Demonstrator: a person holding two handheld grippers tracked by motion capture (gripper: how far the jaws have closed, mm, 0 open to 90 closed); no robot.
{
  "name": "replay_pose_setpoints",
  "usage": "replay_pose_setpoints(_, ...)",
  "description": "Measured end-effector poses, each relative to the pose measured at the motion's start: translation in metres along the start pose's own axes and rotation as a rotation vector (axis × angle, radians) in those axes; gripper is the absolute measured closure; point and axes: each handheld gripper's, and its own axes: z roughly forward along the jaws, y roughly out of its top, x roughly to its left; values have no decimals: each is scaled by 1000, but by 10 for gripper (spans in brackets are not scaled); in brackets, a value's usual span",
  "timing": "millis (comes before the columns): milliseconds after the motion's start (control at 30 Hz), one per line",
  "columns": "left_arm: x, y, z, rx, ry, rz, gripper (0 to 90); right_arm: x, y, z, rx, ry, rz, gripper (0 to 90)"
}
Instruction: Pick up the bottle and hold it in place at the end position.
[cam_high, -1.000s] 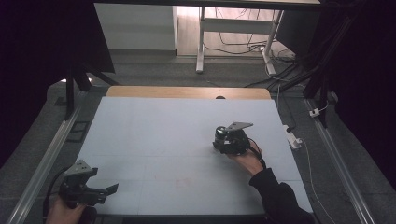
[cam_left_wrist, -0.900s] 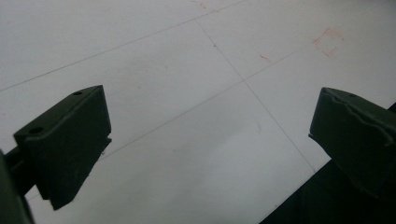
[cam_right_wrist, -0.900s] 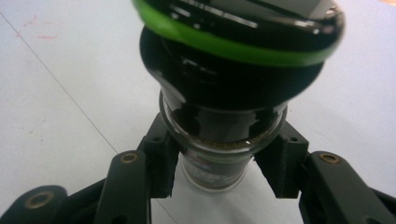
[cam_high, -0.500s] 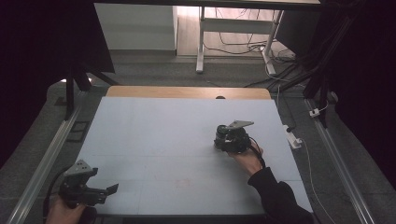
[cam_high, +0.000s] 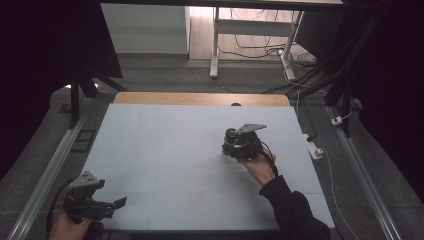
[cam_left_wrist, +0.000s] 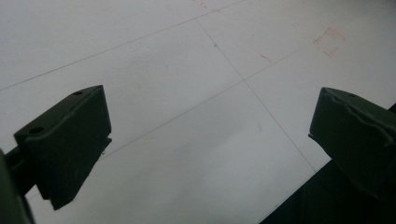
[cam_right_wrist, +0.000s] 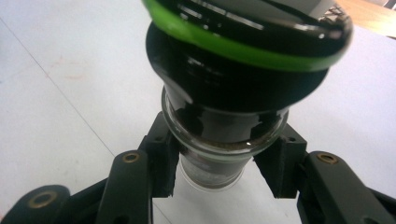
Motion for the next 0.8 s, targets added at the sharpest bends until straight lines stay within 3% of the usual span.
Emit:
replay_pose_setpoints(167, 0, 0, 0, -3, -2, -4, 2, 7, 8, 7, 0, 12, 1, 527)
replay_pose_setpoints(500, 1, -1, -1, -7, -7, -7, 2, 26, 24, 26, 6, 44, -56, 526)
replay_pose_setpoints(800, 1, 0, -1, -6, -7, -5, 3, 40, 33, 47, 21, 59, -77, 526)
